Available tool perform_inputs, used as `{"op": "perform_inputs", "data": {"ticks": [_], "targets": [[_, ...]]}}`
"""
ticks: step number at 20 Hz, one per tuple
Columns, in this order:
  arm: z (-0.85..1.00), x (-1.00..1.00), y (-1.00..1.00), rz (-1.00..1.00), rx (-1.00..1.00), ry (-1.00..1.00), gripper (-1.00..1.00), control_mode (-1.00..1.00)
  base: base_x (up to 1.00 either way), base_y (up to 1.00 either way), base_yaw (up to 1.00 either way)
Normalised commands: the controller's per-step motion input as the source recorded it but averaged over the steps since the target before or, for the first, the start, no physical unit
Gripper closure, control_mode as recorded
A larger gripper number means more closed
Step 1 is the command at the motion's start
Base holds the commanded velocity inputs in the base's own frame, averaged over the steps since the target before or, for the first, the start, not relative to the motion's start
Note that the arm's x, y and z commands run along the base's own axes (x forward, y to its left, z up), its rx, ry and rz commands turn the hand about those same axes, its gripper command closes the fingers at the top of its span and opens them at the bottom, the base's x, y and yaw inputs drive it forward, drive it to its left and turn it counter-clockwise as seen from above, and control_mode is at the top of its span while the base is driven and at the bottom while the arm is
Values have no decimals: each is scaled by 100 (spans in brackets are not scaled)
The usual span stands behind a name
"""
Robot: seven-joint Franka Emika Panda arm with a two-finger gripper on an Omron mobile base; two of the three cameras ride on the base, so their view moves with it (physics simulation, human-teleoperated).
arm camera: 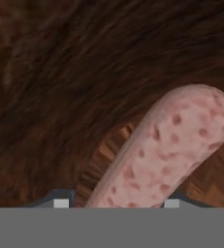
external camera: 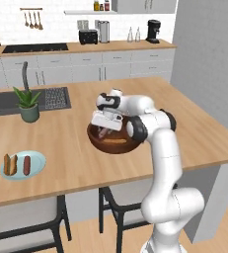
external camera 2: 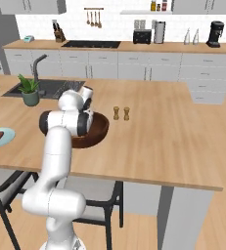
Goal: Place one bun and one sausage from the bowl on each plate.
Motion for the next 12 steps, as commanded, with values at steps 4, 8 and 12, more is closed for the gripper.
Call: {"op": "perform_inputs", "data": {"ticks": [4,8,12], "targets": [[5,-26,0,-10,0,0,100,-100,0,0,0],[62,-39,1,-7,-12,0,100,-100,0,0,0],[90,-89,-6,14,-35,0,100,-100,0,0,0]]}}
